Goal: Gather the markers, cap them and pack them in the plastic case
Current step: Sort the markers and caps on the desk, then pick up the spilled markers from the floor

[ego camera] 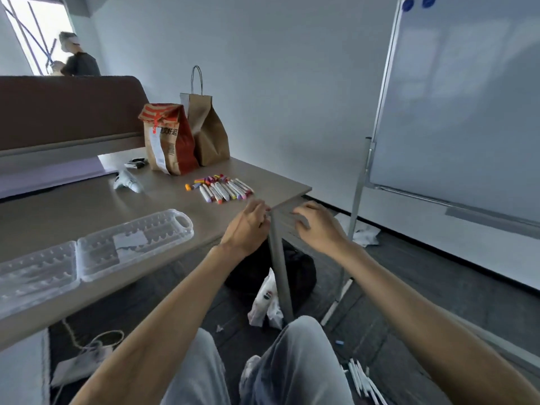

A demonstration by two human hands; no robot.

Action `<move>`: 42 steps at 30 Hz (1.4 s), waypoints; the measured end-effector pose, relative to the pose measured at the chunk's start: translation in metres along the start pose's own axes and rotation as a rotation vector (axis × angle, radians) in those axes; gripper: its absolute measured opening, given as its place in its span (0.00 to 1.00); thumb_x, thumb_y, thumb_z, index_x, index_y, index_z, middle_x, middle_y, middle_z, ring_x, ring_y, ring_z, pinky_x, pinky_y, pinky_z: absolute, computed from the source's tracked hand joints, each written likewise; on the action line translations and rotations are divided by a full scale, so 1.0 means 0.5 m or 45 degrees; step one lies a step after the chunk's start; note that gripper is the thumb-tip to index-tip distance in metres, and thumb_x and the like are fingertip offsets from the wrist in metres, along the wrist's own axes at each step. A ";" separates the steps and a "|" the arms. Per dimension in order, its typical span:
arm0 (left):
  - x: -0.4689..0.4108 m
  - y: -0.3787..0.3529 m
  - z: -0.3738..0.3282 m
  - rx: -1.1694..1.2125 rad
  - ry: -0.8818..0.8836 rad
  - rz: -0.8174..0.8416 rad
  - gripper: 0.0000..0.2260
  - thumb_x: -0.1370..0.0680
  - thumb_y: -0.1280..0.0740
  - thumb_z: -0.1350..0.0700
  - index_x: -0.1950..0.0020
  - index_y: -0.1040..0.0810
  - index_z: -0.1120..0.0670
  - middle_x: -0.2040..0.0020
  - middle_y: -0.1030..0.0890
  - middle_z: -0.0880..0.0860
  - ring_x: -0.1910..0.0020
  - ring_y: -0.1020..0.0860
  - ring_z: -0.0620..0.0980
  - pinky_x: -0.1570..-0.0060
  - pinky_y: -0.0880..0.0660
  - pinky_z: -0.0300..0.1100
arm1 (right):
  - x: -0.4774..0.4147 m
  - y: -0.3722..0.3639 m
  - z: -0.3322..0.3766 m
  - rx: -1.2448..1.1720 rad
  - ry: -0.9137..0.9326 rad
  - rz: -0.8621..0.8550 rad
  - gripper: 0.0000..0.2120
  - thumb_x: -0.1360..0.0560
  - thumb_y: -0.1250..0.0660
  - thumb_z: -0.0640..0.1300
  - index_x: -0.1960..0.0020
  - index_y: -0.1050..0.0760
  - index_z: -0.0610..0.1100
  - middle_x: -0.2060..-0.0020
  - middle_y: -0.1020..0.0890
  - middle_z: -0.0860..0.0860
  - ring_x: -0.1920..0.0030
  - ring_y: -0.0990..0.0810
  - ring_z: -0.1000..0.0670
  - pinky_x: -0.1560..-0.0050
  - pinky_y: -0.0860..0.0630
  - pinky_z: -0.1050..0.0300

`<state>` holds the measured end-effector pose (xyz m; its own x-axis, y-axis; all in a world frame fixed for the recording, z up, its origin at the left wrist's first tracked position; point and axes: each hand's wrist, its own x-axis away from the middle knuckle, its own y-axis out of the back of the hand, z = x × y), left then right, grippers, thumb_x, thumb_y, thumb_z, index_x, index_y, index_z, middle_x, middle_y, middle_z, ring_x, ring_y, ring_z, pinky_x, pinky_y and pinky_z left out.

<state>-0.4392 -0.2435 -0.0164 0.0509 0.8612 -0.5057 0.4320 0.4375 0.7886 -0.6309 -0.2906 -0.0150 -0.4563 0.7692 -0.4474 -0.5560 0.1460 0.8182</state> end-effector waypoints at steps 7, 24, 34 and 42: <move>0.033 -0.113 -0.073 -0.092 -0.053 0.168 0.20 0.20 0.46 0.51 0.34 0.28 0.60 0.31 0.30 0.57 0.32 0.32 0.57 0.41 0.27 0.53 | 0.116 0.017 -0.064 0.146 -0.095 0.068 0.17 0.22 0.36 0.42 0.34 0.25 0.43 0.39 0.23 0.47 0.38 0.25 0.46 0.39 0.26 0.50; 0.075 -0.578 -0.156 -0.030 -0.072 0.679 0.15 0.19 0.41 0.57 0.34 0.29 0.61 0.33 0.30 0.58 0.33 0.32 0.57 0.39 0.29 0.50 | 0.340 -0.097 -0.440 0.221 -0.619 0.235 0.16 0.21 0.39 0.41 0.35 0.24 0.44 0.38 0.24 0.46 0.37 0.26 0.44 0.40 0.26 0.46; 0.210 -0.846 -0.070 -0.052 0.000 0.961 0.12 0.20 0.42 0.56 0.39 0.27 0.59 0.41 0.25 0.58 0.42 0.27 0.58 0.49 0.26 0.54 | 0.485 -0.330 -0.596 0.135 -0.881 0.364 0.16 0.23 0.40 0.38 0.38 0.22 0.41 0.43 0.22 0.43 0.42 0.25 0.42 0.46 0.26 0.48; 0.298 -1.067 0.039 -0.063 0.315 1.279 0.12 0.19 0.44 0.57 0.37 0.29 0.57 0.39 0.28 0.55 0.41 0.29 0.56 0.47 0.28 0.51 | 0.586 -0.552 -0.737 0.096 -1.067 0.560 0.15 0.21 0.41 0.42 0.38 0.23 0.42 0.41 0.22 0.46 0.41 0.26 0.44 0.45 0.27 0.50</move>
<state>-0.6445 -0.3537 -0.5192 0.1788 0.8618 0.4747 0.2547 -0.5065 0.8237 -0.8670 -0.3346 -0.5050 0.0495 0.9565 0.2874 -0.3930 -0.2459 0.8860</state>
